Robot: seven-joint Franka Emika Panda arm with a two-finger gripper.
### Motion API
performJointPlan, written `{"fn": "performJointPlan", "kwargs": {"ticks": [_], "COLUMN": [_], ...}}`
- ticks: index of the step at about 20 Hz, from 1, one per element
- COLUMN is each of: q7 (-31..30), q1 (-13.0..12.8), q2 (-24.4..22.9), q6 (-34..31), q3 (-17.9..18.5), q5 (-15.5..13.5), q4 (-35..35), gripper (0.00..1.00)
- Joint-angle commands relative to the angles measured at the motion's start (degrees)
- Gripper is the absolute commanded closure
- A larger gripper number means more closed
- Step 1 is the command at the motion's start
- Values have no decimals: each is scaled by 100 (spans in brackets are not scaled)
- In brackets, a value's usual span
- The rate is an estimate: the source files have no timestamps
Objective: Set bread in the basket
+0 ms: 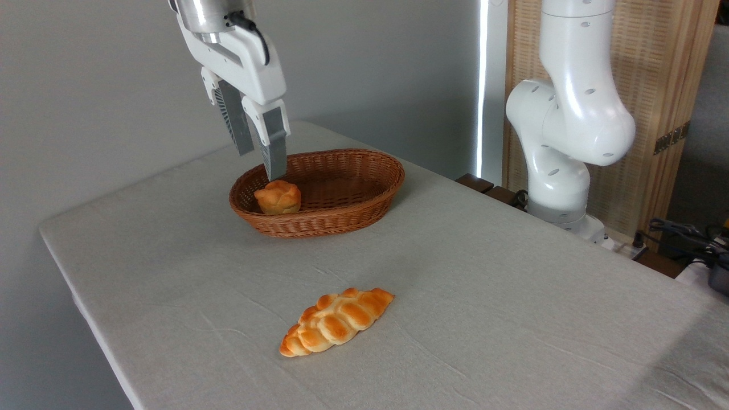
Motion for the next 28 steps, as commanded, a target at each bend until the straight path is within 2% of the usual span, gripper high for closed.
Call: {"fn": "performJointPlan", "kwargs": {"ticks": [1, 3, 6, 12, 15, 28], "q7": [291, 292, 309, 292, 230, 274], "q1": [243, 357, 340, 349, 349, 472], "q2": [60, 7, -133, -178, -178, -178], "q6": [-46, -46, 50, 104, 51, -107], "q3": [-34, -25, 194, 221, 212, 159], "q5": [228, 228, 255, 281, 685, 633], "q4": [135, 135, 117, 56, 64, 29], "gripper": [0, 0, 0, 0, 0, 0]}}
